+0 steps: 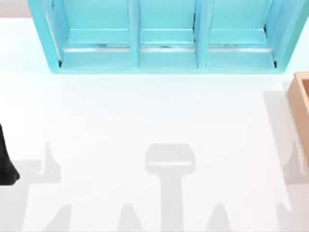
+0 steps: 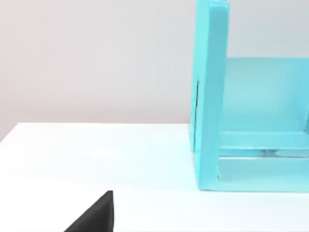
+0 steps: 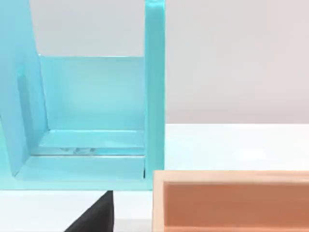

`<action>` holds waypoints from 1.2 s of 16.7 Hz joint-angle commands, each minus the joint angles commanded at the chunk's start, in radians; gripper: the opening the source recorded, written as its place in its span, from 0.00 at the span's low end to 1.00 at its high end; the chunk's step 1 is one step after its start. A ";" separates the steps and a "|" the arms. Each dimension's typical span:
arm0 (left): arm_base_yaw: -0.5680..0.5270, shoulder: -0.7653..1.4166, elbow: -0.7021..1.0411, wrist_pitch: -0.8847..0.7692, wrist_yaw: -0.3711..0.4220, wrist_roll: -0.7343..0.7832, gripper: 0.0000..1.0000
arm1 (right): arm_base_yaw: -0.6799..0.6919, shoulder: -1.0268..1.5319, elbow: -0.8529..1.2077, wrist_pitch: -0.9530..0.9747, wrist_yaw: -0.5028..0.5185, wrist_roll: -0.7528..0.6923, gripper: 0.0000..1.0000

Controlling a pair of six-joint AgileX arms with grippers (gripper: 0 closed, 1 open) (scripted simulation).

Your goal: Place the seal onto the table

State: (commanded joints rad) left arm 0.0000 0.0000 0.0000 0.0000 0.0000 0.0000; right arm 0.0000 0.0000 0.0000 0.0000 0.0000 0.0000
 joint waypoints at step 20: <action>0.000 0.000 0.000 0.000 0.000 0.000 1.00 | -0.272 1.305 0.948 -0.983 -0.002 -0.262 1.00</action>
State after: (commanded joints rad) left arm 0.0000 0.0000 0.0000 0.0000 0.0000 0.0000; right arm -0.2717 1.3051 0.9484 -0.9830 -0.0019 -0.2621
